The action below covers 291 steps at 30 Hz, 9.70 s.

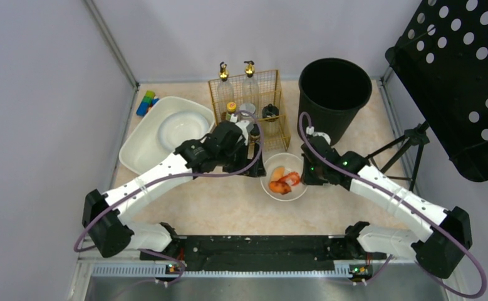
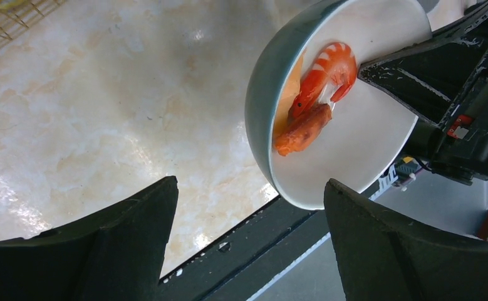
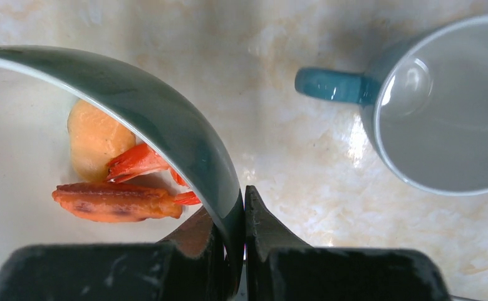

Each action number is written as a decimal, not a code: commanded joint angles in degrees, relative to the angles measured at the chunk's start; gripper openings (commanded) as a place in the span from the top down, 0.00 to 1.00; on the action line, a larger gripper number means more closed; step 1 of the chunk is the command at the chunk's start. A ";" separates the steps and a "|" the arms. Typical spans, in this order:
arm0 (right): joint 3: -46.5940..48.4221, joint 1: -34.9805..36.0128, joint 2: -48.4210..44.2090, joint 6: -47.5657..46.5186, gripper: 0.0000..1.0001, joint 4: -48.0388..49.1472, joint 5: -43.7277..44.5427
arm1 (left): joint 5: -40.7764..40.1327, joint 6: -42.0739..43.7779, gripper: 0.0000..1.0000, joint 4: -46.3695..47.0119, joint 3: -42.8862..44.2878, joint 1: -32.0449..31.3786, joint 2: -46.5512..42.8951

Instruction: Clear the kitchen counter

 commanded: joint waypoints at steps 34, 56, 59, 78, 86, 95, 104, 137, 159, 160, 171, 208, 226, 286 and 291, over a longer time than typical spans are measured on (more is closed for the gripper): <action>83.65 -15.23 34.20 -1.55 1.00 -9.97 23.52 | -6.45 -5.60 0.11 3.28 -10.57 -0.27 -26.70; 68.99 -23.88 33.10 -15.29 1.00 7.83 39.68 | -5.52 -6.27 0.12 5.80 -13.06 -0.23 -26.13; 67.42 -23.81 33.32 -18.71 1.00 10.10 42.42 | -5.72 -6.62 0.12 6.01 -13.68 -0.22 -25.99; 33.30 -19.50 21.98 -57.73 1.00 65.24 49.15 | -6.42 -6.90 0.13 5.33 -14.02 -0.22 -26.40; 21.32 -15.53 21.68 -85.84 1.00 100.49 45.37 | -6.64 -7.30 0.13 5.05 -14.59 -0.25 -27.45; 14.55 -12.86 25.54 -106.76 1.00 127.00 37.43 | -7.25 -7.68 0.13 4.15 -15.48 -0.30 -29.52; 9.66 -12.03 30.62 -123.06 1.00 144.74 25.60 | -7.57 -7.50 0.13 2.98 -15.96 -0.24 -31.91; 18.75 -6.91 20.99 -130.14 1.00 144.33 22.71 | -7.38 -6.65 0.13 2.18 -15.58 -0.24 -33.22; 28.12 9.43 -5.04 -51.60 1.00 37.15 42.21 | -13.84 -3.65 0.13 0.61 -1.89 -0.26 -27.59; 28.76 9.43 -4.98 -47.60 1.00 32.06 41.11 | -14.09 -3.60 0.13 0.54 -1.41 -0.22 -27.38; 23.75 9.42 -2.07 -17.82 1.00 11.67 18.16 | -17.78 -1.38 0.10 -0.99 1.44 -0.24 -22.28; 32.83 10.55 14.32 -12.61 1.00 17.14 1.11 | -19.89 0.18 0.38 -3.62 1.94 -0.22 -13.94; 30.64 11.17 15.51 -13.36 1.00 17.19 3.59 | -19.40 0.12 0.85 -4.66 3.68 -0.21 -10.56; -0.78 11.97 -15.53 -10.47 0.26 21.93 4.20 | -1.43 -5.42 1.00 -0.97 10.33 57.22 2.91; -2.32 12.03 -21.85 -10.19 0.26 19.52 5.31 | -0.05 -6.56 1.00 -1.04 14.18 58.01 10.01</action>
